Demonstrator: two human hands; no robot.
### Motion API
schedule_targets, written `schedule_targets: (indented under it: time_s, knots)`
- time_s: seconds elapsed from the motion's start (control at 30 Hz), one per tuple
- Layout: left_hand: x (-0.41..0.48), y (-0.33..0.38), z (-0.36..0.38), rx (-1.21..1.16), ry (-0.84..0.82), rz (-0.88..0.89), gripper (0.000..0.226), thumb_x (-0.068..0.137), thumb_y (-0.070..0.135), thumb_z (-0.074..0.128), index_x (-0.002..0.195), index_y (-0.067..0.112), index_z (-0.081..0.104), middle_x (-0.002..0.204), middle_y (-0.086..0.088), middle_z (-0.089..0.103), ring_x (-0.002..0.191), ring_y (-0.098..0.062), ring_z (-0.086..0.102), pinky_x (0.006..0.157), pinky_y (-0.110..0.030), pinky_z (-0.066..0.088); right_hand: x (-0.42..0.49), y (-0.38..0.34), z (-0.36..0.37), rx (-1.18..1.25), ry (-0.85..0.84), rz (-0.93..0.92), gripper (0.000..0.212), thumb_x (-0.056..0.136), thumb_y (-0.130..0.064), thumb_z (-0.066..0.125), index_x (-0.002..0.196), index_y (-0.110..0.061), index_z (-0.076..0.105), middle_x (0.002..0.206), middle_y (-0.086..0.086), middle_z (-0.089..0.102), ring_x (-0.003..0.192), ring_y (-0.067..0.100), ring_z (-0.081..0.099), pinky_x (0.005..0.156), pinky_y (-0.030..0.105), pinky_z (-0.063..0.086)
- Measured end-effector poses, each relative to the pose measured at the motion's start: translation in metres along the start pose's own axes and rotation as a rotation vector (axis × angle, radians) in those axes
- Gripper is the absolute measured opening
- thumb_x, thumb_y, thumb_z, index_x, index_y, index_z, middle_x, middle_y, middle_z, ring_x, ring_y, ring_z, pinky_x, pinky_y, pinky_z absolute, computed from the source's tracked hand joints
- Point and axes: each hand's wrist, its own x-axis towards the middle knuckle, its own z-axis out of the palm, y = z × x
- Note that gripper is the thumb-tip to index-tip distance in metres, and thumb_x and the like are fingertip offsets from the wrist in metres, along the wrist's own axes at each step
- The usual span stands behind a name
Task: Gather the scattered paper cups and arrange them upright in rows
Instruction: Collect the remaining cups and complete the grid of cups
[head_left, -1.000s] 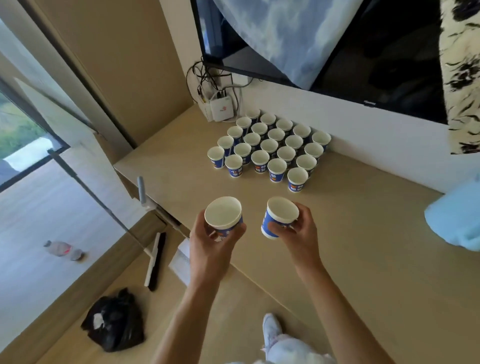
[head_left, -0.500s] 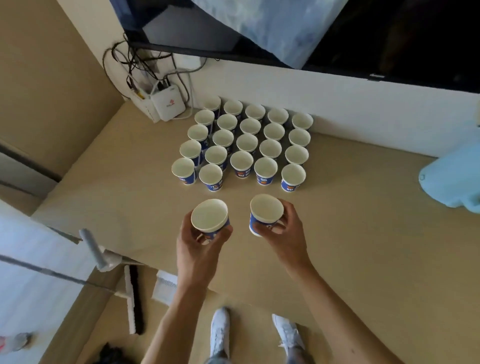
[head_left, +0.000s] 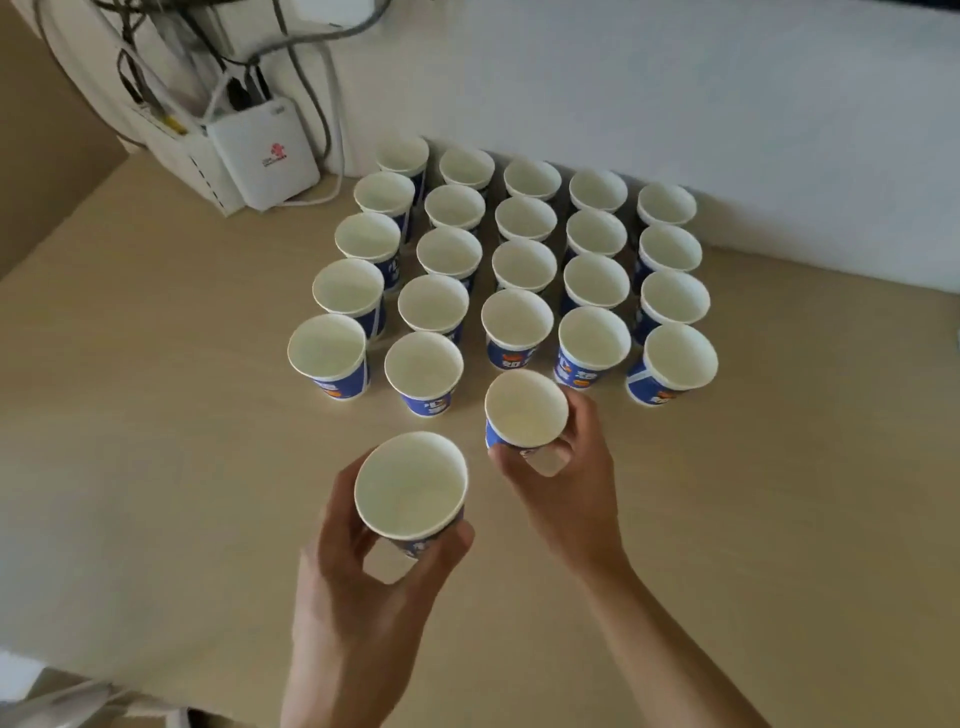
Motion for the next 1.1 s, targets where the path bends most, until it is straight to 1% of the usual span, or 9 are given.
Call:
schedule_targets:
  time_s: [0.07, 0.13, 0.2, 0.27, 0.53, 0.73, 0.9, 1.03, 1.1]
  knots:
    - [0.005, -0.013, 0.0, -0.002, -0.008, 0.0, 0.066, 0.059, 0.022, 0.094, 0.113, 0.045, 0.064, 0.102, 0.013, 0.074, 0.081, -0.004, 0.069, 0.07, -0.007, 0.05, 0.006, 0.008, 0.004, -0.002, 0.004, -0.028, 0.062, 0.07, -0.024, 0.085, 0.123, -0.032, 0.056, 0.117, -0.016, 0.068, 0.108, 0.009, 0.068, 0.09, 0.023, 0.056]
    - [0.009, -0.023, 0.0, -0.036, -0.009, -0.023, 0.067, 0.051, 0.039, 0.087, 0.113, 0.046, 0.064, 0.104, 0.014, 0.074, 0.086, -0.004, 0.071, 0.074, -0.012, 0.053, 0.013, 0.012, 0.006, -0.015, 0.004, -0.049, 0.063, 0.071, -0.022, 0.087, 0.124, -0.034, 0.055, 0.119, -0.018, 0.069, 0.111, 0.005, 0.067, 0.09, 0.018, 0.054]
    - [0.014, -0.035, 0.0, -0.052, 0.001, -0.031, 0.071, 0.045, 0.049, 0.081, 0.113, 0.048, 0.064, 0.103, 0.016, 0.075, 0.088, -0.003, 0.072, 0.075, -0.013, 0.054, 0.019, 0.018, 0.008, -0.018, -0.001, -0.059, 0.064, 0.072, -0.02, 0.087, 0.126, -0.034, 0.055, 0.12, -0.015, 0.069, 0.113, 0.009, 0.068, 0.094, 0.03, 0.057]
    - [0.017, -0.045, 0.001, -0.064, 0.008, -0.016, 0.071, 0.042, 0.049, 0.08, 0.111, 0.048, 0.065, 0.102, 0.015, 0.076, 0.086, -0.003, 0.072, 0.073, -0.011, 0.053, 0.022, 0.024, 0.009, -0.022, -0.01, -0.066, 0.065, 0.072, -0.02, 0.088, 0.128, -0.031, 0.055, 0.122, -0.012, 0.069, 0.114, 0.012, 0.068, 0.095, 0.04, 0.058]
    - [0.017, -0.045, -0.001, 0.007, -0.018, 0.094, 0.065, 0.04, 0.051, 0.074, 0.104, 0.054, 0.064, 0.091, 0.018, 0.075, 0.073, 0.0, 0.071, 0.065, 0.0, 0.046, 0.026, 0.031, 0.014, -0.056, -0.008, -0.086, 0.066, 0.071, -0.02, 0.086, 0.127, -0.035, 0.055, 0.122, -0.016, 0.07, 0.114, 0.007, 0.067, 0.096, 0.039, 0.057]
    - [0.014, -0.042, -0.003, -0.005, -0.029, 0.104, 0.062, 0.039, 0.049, 0.074, 0.1, 0.057, 0.065, 0.087, 0.019, 0.075, 0.07, -0.003, 0.071, 0.064, -0.002, 0.048, 0.029, 0.033, 0.02, -0.061, 0.009, -0.083, 0.065, 0.069, -0.021, 0.083, 0.126, -0.036, 0.055, 0.121, -0.016, 0.07, 0.113, 0.007, 0.067, 0.095, 0.04, 0.058]
    - [0.013, -0.046, -0.009, 0.009, -0.066, 0.114, 0.066, 0.041, 0.048, 0.075, 0.106, 0.047, 0.066, 0.088, 0.014, 0.077, 0.07, -0.003, 0.071, 0.064, -0.006, 0.05, 0.03, 0.035, 0.021, -0.028, 0.022, -0.091, 0.065, 0.069, -0.013, 0.082, 0.126, -0.032, 0.055, 0.12, -0.016, 0.07, 0.112, 0.008, 0.068, 0.096, 0.039, 0.058]
    - [0.013, -0.044, -0.009, 0.039, -0.085, 0.119, 0.069, 0.041, 0.049, 0.075, 0.11, 0.039, 0.068, 0.09, 0.017, 0.076, 0.068, -0.001, 0.069, 0.066, -0.003, 0.047, 0.016, 0.038, 0.011, -0.018, 0.025, -0.094, 0.076, 0.072, 0.0, 0.082, 0.134, -0.029, 0.05, 0.13, -0.017, 0.063, 0.124, 0.009, 0.06, 0.104, 0.032, 0.05]
    - [0.013, -0.041, -0.004, 0.029, -0.081, 0.114, 0.072, 0.041, 0.049, 0.074, 0.111, 0.035, 0.066, 0.091, 0.019, 0.075, 0.069, -0.001, 0.07, 0.066, -0.002, 0.047, 0.0, 0.038, -0.004, -0.079, 0.034, -0.14, 0.076, 0.072, -0.004, 0.082, 0.135, -0.03, 0.049, 0.13, -0.015, 0.061, 0.126, 0.013, 0.058, 0.1, 0.027, 0.049]
